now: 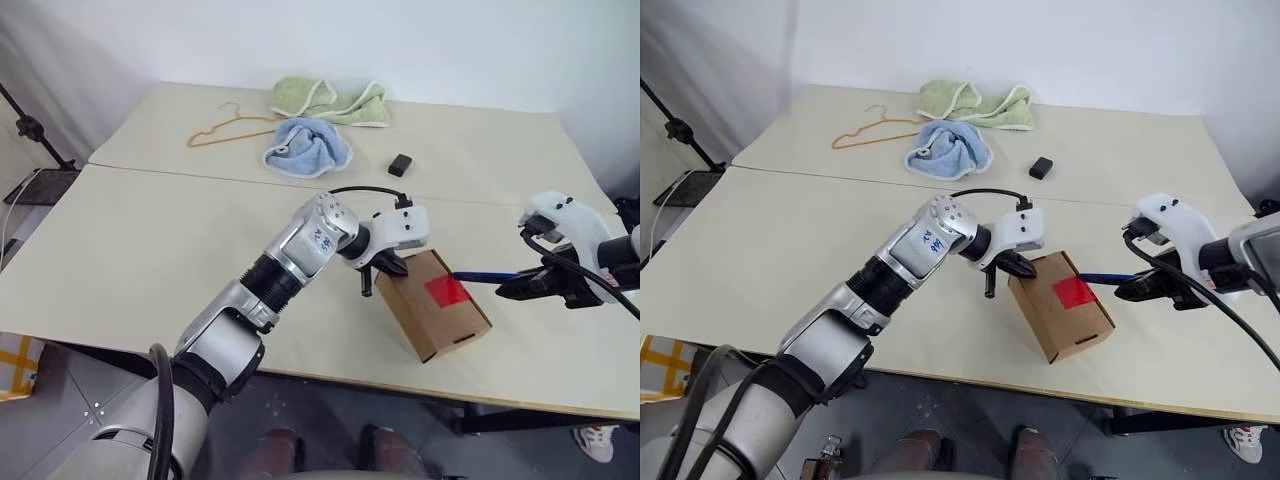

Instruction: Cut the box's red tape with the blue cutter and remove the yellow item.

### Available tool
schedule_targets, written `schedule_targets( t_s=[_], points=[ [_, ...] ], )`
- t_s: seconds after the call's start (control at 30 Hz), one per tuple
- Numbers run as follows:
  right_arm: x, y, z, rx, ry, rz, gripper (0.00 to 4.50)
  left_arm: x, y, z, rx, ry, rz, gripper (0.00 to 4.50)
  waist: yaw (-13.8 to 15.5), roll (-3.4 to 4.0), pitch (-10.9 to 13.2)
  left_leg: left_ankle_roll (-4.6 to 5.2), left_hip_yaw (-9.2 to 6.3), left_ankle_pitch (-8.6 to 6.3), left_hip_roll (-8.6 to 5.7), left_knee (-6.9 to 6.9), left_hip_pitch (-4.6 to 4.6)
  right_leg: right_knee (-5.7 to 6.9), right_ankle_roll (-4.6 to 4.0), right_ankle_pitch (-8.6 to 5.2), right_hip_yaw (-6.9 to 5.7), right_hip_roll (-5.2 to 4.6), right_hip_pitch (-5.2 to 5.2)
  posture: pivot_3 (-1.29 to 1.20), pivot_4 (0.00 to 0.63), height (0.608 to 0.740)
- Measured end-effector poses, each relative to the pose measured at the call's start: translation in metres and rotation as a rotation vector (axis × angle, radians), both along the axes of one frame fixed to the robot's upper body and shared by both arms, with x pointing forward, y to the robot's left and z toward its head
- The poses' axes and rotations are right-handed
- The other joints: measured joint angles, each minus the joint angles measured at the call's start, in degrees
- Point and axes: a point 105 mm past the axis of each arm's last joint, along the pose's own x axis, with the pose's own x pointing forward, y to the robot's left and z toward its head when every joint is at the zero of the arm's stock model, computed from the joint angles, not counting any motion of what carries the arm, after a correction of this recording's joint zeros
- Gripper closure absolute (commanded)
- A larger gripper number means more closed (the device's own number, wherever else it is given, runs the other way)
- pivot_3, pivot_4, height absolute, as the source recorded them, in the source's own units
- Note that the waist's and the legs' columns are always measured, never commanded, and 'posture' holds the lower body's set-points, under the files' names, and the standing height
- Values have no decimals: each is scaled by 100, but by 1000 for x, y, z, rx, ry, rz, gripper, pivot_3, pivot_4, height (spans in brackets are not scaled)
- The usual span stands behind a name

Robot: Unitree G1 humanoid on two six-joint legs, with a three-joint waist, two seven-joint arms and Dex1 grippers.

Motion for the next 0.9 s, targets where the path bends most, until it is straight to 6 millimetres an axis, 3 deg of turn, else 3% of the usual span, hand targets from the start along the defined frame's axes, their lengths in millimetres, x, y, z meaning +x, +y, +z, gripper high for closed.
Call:
schedule_targets(
  t_s=[0.37, 0.9],
  points=[
    [-14, -6, -6, -17, 58, -16, 4326, -1, -2, 0, -5, 2, -1, 4500, 27, -1, -1, 11, 4, -17, 1, 0, -4, -32, -13, -7, 0, -1, 8, 0, 150, 740],
    [13, 10, -8, 19, -5, -1, 4326, 4, 7, -2, -1, -9, 28, 4500, -189, 3, -9, -2, 4, -28, 8, 0, 26, -84, -19, -7, -1, -1, 72, 0, 150, 740]
  ],
)
